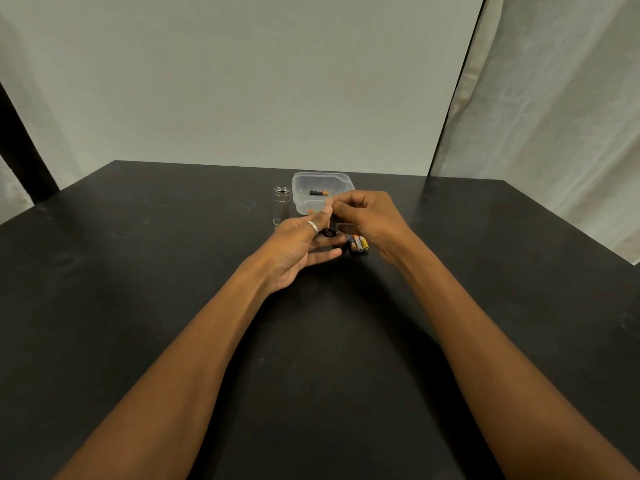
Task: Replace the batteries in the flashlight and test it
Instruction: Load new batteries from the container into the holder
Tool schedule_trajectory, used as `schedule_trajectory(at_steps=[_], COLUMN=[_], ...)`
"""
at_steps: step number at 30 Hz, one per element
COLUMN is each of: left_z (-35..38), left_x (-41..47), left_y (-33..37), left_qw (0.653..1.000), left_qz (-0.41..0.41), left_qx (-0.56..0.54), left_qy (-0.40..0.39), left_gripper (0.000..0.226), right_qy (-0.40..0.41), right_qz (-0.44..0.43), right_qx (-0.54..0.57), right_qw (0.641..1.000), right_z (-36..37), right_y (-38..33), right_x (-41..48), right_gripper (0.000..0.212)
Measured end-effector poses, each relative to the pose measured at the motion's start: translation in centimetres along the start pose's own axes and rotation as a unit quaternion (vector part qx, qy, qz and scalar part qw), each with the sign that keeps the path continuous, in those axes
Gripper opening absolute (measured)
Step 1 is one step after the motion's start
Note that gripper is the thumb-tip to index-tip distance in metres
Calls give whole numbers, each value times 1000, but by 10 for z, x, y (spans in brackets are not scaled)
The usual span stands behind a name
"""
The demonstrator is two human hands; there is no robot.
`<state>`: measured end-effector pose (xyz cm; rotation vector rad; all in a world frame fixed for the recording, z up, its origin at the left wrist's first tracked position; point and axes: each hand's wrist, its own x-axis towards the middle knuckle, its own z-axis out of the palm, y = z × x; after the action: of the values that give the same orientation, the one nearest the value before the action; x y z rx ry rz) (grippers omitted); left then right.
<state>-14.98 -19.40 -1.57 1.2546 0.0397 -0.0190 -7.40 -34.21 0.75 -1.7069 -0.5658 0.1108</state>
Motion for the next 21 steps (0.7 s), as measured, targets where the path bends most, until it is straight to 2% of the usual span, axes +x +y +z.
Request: schedule_trajectory(at_steps=[3,7,11,15,19,21], left_z=[-1,-1,1,3,1,0], left_x=[2,4,7,8,12,14], left_y=[-1,-1,-1,0,-1,-2], left_qw=[1000,997,991,990,990,990], left_qz=[2,2,-10,-22,-22,-23], left_qx=[0,-50,-91,-96,-100,-100], left_qy=[13,54,97,104,101,98], left_gripper=[24,18,27,26,21,20], right_qy=[1,58,68,4,-106,-157], right_qz=[-2,-1,-45,-76,-25,8], right_qx=[-13,-80,-202,-336,-475,-511], right_qw=[1000,995,976,939,873,845], right_z=[2,-1,-5,5,15,21], right_y=[-3,-10,-24,-35,-29,-24], right_x=[1,14,50,94,131,143], right_gripper=[19,27,19,18,18,18])
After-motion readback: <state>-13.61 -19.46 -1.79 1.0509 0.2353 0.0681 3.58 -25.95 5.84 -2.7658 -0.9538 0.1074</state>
